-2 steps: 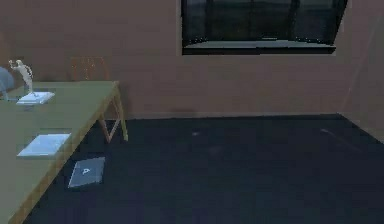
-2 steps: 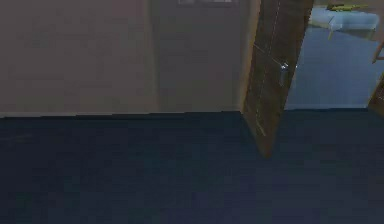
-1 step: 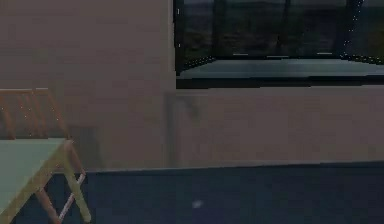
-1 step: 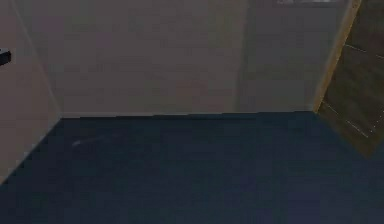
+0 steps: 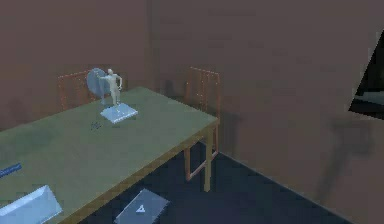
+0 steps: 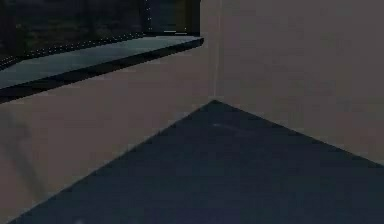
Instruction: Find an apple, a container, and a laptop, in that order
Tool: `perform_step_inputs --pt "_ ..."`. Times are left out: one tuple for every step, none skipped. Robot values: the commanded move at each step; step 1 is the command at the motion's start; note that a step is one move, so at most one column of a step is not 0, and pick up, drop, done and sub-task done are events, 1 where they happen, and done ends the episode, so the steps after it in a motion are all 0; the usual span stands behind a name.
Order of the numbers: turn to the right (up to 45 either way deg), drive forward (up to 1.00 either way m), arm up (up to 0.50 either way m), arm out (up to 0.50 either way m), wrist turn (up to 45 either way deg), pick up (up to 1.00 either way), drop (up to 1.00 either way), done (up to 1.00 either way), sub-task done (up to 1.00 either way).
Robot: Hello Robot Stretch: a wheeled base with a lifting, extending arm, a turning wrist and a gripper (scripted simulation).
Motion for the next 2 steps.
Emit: perform_step_inputs --pt "-18.0 0.00 0.00 0.00 0.0 0.00 0.00 0.00 0.00" --pt "0.0 0.00 0.00 0.00 0.0 0.00 0.00 1.00 0.00"
